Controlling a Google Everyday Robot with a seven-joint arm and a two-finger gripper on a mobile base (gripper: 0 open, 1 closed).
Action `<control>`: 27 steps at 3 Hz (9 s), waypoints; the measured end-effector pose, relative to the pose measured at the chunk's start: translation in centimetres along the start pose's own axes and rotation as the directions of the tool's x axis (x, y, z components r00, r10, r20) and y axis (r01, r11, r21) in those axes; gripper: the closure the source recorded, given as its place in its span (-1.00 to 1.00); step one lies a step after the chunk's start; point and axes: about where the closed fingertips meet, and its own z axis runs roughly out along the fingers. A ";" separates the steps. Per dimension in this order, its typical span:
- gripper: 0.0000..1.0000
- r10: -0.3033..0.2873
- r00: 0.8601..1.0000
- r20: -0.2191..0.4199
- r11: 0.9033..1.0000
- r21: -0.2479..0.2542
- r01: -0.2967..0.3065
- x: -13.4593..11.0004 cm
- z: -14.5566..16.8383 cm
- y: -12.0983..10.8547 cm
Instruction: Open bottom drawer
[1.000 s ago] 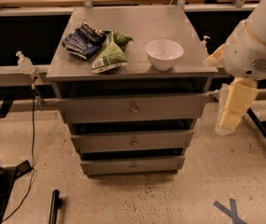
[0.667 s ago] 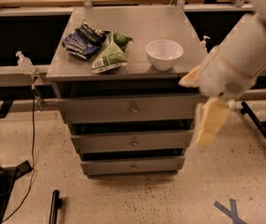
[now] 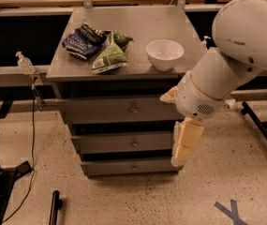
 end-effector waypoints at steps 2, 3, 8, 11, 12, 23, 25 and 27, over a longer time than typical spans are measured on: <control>-1.00 0.078 0.991 0.113 0.996 -0.061 -0.072 4.3 11.5 0.6; -1.00 0.143 0.977 0.160 0.989 -0.055 -0.135 7.8 19.3 0.2; -1.00 0.117 0.903 0.414 0.976 0.120 -0.182 13.7 36.5 -5.9; -1.00 0.185 0.900 0.395 0.974 0.051 -0.222 15.3 42.5 -4.8; -1.00 0.203 0.915 0.349 0.972 0.040 -0.231 18.4 45.3 -5.6; -0.04 0.085 0.951 0.296 0.973 0.179 -0.143 31.8 59.7 -20.4; 0.88 0.089 0.950 0.299 0.973 0.176 -0.147 31.6 59.2 -20.4; 1.00 0.089 0.950 0.300 0.973 0.176 -0.147 31.4 58.6 -20.4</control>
Offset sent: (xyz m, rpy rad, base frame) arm 0.0588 0.0050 -0.2829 0.3040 -0.0417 -0.2515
